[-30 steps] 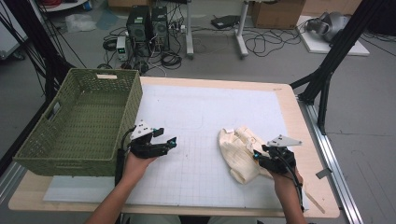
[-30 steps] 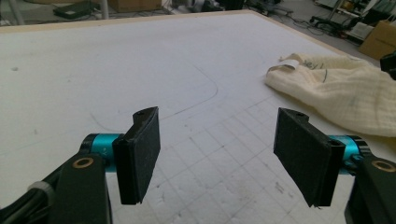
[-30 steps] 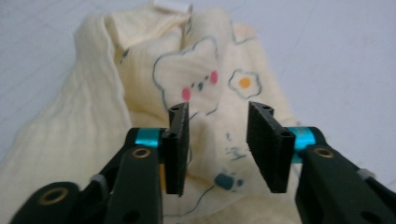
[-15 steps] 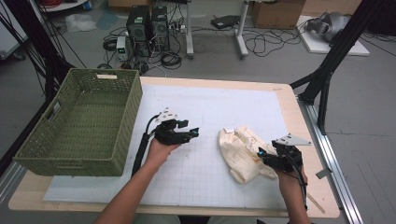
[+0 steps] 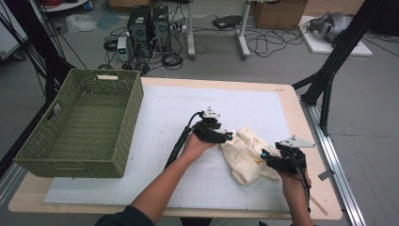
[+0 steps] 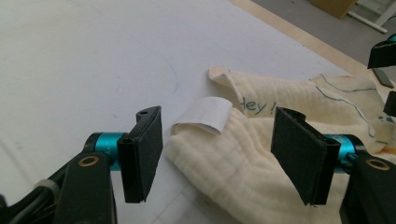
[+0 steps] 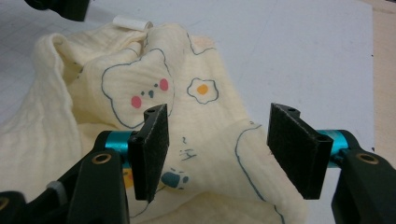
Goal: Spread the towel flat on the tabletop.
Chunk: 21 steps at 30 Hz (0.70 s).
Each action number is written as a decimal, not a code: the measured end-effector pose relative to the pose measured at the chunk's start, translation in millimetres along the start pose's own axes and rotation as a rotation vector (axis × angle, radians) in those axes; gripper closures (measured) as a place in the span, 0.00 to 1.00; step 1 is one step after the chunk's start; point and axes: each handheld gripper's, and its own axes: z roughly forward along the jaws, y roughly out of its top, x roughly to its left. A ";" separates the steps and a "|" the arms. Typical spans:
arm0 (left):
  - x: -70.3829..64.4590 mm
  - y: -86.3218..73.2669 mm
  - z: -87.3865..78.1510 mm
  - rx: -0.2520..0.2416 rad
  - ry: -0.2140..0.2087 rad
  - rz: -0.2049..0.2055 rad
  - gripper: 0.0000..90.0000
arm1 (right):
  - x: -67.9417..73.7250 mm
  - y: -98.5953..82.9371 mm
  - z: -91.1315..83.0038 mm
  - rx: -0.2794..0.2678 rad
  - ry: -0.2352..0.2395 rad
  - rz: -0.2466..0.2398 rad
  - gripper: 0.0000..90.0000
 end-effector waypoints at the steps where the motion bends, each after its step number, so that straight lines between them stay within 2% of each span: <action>1: -1.1 -0.1 3.6 0.013 0.000 0.009 0.38 | -0.2 -0.7 -0.3 -0.002 0.001 0.006 0.43; 3: -3.7 -1.8 10.3 0.033 -0.001 0.014 0.40 | -1.3 -1.5 -1.3 0.000 0.000 0.006 0.43; 7: -7.2 -8.4 19.9 0.097 -0.006 0.067 0.52 | -2.1 -2.3 -1.6 -0.003 0.002 0.009 0.43; 9: -9.2 -10.9 21.2 0.112 -0.005 0.118 0.62 | -1.8 -2.3 -1.2 -0.001 0.004 0.009 0.43; 10: -10.0 -10.6 20.1 0.113 -0.015 0.125 0.69 | -1.9 -2.3 -0.9 -0.002 0.005 0.004 0.43; 11: -10.0 -10.0 18.4 0.111 -0.028 0.139 0.82 | -1.6 -2.3 -0.8 -0.001 0.005 0.004 0.43; 12: -10.1 -9.1 16.0 0.108 -0.032 0.150 0.89 | -1.6 -2.2 -0.8 -0.002 0.005 0.003 0.43; 13: -9.3 -7.7 12.4 0.101 -0.036 0.156 0.94 | -1.8 -2.4 -0.9 -0.001 0.004 0.001 0.43; 16: -2.8 -3.6 -4.3 0.039 -0.044 0.132 0.95 | -2.7 -3.0 -1.7 -0.003 0.003 0.006 0.43; 21: 17.2 -4.3 -46.4 -0.065 -0.009 0.087 0.95 | -3.4 -3.8 -2.3 -0.003 0.007 0.018 0.43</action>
